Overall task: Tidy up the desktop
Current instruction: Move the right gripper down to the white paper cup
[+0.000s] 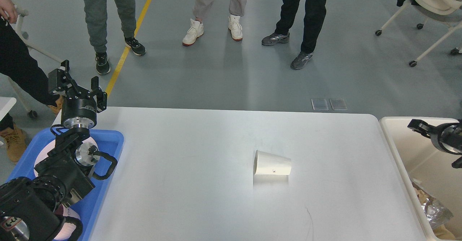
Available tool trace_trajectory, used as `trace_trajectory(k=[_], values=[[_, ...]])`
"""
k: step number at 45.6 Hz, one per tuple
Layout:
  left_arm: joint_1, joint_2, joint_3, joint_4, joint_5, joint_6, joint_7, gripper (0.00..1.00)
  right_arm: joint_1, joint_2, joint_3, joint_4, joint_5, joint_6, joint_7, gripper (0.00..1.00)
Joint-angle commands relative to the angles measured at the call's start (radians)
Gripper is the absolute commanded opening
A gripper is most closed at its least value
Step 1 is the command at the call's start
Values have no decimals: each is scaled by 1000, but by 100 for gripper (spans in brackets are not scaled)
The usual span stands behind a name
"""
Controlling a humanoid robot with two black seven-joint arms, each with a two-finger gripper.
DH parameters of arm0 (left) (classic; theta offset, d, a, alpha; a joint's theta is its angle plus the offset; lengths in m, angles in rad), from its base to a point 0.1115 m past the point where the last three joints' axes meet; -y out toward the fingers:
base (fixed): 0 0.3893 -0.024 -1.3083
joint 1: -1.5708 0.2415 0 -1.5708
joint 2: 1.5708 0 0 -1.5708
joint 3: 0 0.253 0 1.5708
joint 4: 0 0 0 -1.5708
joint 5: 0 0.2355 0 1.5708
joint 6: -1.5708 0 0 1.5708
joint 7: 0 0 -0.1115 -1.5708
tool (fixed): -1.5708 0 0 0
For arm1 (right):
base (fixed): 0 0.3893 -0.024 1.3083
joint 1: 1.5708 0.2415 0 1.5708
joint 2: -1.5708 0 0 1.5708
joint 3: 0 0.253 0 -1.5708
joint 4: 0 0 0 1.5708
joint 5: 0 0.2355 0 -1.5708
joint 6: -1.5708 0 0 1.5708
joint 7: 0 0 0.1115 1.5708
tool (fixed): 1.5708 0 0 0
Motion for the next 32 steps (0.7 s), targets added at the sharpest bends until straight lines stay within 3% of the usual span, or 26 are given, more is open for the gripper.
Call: trace_trajectory(k=[1, 19, 32], values=[[0, 0, 0, 0, 0, 0, 0, 96, 155, 17, -27, 103, 3, 84, 1, 100], [0, 0, 0, 0, 0, 0, 0, 96, 641, 73, -36, 387, 5, 455, -2, 100], [0, 0, 0, 0, 0, 0, 0, 96, 901, 130, -76, 608, 6, 600, -1, 100]])
